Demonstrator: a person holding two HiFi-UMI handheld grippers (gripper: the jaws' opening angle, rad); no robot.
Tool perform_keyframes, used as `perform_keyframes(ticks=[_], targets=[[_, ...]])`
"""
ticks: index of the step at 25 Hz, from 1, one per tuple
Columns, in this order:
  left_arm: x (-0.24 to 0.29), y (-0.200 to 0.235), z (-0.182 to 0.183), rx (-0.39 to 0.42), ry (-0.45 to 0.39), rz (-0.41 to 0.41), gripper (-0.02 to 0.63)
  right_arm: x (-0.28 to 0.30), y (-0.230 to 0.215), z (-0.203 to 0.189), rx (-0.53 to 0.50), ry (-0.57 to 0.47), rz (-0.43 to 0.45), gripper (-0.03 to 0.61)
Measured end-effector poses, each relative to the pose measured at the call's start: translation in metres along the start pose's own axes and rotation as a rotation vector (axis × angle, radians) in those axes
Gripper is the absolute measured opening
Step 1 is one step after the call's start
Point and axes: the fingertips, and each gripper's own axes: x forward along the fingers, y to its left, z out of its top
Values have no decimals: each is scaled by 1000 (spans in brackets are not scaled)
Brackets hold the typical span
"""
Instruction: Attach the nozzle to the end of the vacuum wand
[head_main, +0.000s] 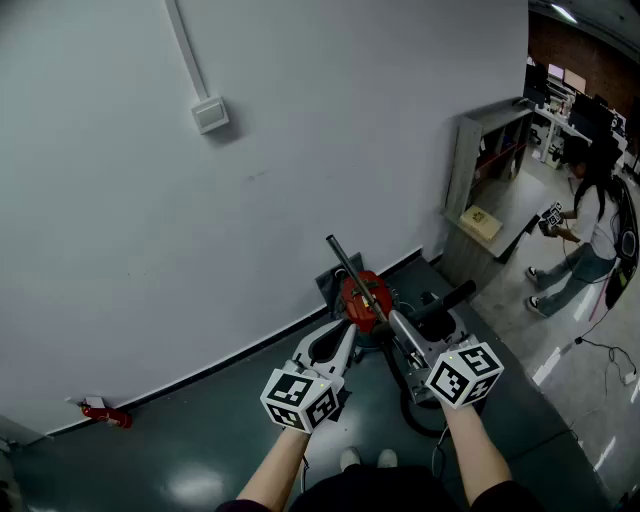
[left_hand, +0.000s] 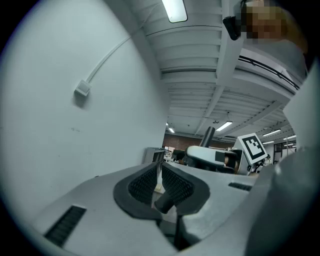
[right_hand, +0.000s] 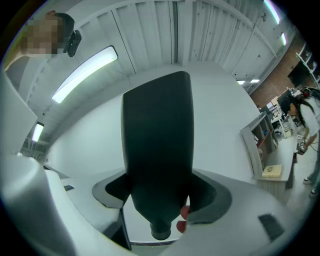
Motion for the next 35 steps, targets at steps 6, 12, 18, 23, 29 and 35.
perform_keyframes(ticks=[6,12,18,23,29,35], targets=[[4,7,-1,-1,2,8,34,4,-2,-2,-3,-2,-1,331],[1,12,-4,-5,9,20,34,4,-3,-3,37,-4,-2,331],[-9,30,-10,-27,21,42,30,6,-8,0,99,-30,-13,331],[-18,53,-15,-57,35,57,5,14,-6,-6,119,-36,-38,331],[-26,78,-17,-74,47,37,5,23,2,-16,135,-38,-76,331],[-25,99,-25,-87,66,33,5,36,-2,-26,152,-37,-107,331]])
